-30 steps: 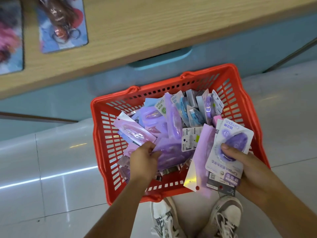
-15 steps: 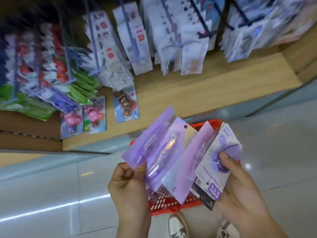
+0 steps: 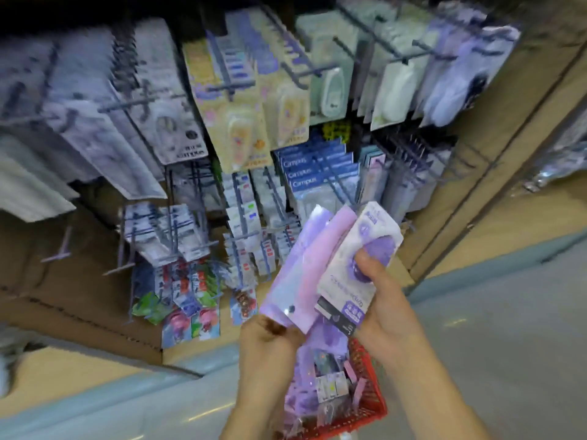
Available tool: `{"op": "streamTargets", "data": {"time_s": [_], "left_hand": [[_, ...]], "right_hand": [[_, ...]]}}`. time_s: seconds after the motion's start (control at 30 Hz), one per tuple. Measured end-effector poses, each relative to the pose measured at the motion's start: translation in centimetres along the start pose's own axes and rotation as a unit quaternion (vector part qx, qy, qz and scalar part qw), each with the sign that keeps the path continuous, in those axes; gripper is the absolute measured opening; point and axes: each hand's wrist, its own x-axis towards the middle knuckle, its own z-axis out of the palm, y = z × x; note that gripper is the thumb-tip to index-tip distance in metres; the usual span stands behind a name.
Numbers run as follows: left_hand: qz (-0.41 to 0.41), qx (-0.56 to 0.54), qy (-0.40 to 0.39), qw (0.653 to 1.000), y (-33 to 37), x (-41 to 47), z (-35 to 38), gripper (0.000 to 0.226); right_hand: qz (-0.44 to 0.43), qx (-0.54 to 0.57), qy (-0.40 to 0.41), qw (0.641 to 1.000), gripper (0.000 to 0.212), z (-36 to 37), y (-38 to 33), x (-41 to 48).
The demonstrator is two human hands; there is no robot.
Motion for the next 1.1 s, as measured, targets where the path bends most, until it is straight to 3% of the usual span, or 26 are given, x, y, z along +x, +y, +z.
{"op": "streamTargets", "data": {"time_s": [0.13, 0.2, 0.27, 0.33, 0.37, 0.43, 0.53, 0.6, 0.67, 0.8, 0.93, 1.1], "left_hand": [[0.045, 0.030, -0.065, 0.996, 6.6, -3.4, -0.3, 0.011], [0.071, 0.077, -0.103, 0.989, 9.3, -4.9, -1.1, 0.015], [0.086, 0.075, -0.130, 0.985, 11.7, -5.8, -2.7, 0.043], [0.140, 0.084, -0.091, 0.982, 14.2, -6.6, -4.5, 0.064], [0.190, 0.107, -0.080, 0.973, 15.9, -7.2, -5.0, 0.062], [0.279, 0.228, -0.076, 0.930, 18.8, -8.0, -4.5, 0.041], [0.342, 0.432, -0.089, 0.830, 21.3, -8.0, -2.0, 0.053], [0.365, 0.454, -0.058, 0.811, 22.3, -8.1, -0.4, 0.043], [0.376, 0.439, -0.007, 0.816, 22.8, -8.4, 0.3, 0.033], [0.337, 0.356, 0.028, 0.871, 22.9, -8.5, 0.6, 0.021], [0.282, 0.239, 0.081, 0.925, 24.3, -7.9, 0.9, 0.022], [0.263, 0.093, 0.122, 0.952, 26.3, -8.4, 2.3, 0.023]], "right_hand": [[-0.016, -0.011, -0.019, 1.000, 0.025, 5.1, -2.3, -4.2], [-0.024, 0.012, -0.036, 0.999, 0.027, 6.8, -3.0, -6.0], [-0.039, 0.021, -0.046, 0.998, 0.031, 8.5, -3.7, -7.5], [-0.045, 0.011, -0.045, 0.998, 0.040, 9.8, -4.2, -8.6], [-0.049, -0.001, -0.039, 0.998, 0.041, 10.5, -4.5, -9.1], [-0.065, -0.027, -0.041, 0.997, 0.043, 11.8, -4.7, -9.8], [-0.097, -0.067, -0.053, 0.992, 0.042, 14.2, -4.5, -10.7], [-0.124, -0.090, -0.058, 0.987, 0.045, 15.8, -4.6, -11.3], [-0.155, -0.110, -0.060, 0.980, 0.047, 17.2, -5.0, -11.8], [-0.184, -0.125, -0.067, 0.973, 0.047, 18.7, -5.9, -12.0], [-0.193, -0.143, -0.109, 0.965, 0.055, 19.6, -6.5, -11.7], [-0.244, -0.182, -0.127, 0.944, 0.060, 20.8, -7.8, -11.3]]}}
